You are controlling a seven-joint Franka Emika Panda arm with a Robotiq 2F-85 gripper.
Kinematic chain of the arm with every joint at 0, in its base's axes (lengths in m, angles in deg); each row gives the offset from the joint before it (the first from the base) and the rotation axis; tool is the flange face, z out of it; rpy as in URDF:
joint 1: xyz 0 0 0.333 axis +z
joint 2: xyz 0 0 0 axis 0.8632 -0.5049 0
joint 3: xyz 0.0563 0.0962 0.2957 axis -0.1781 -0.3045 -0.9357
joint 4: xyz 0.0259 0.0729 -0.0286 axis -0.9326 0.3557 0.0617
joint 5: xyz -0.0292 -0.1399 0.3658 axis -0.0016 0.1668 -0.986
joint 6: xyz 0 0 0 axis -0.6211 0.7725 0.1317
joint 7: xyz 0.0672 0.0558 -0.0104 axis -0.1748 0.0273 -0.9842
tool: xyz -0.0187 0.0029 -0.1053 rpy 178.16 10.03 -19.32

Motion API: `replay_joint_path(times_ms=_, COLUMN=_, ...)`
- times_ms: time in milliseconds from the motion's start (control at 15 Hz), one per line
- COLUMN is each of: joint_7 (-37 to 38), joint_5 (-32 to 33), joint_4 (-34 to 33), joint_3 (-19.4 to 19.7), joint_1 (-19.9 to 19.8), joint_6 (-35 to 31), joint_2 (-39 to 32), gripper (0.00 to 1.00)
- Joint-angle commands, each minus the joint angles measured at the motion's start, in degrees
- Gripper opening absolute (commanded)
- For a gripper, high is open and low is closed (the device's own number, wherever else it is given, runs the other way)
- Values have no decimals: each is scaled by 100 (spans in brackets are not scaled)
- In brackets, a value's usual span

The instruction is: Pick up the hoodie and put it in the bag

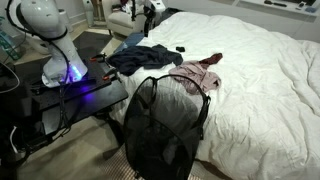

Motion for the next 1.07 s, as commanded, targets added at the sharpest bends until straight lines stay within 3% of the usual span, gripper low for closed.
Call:
replay_joint_path(times_ms=0, joint_7=-182, joint_5=91, joint_4=468, joint_3=61, joint_1=101, joint_6=-518, joint_2=79, gripper=100)
replay_joint_path(times_ms=533, joint_7=-998, joint_5=-282, joint_4=1177, joint_3=16, joint_1=241, joint_6=-1848, joint_2=16, gripper=100)
replay_joint_path(times_ms=1000, joint_7=-2682, joint_5=-1799, joint_4=926, joint_3=-97, joint_1=285, joint_6=-2306, joint_2=-615, gripper=100)
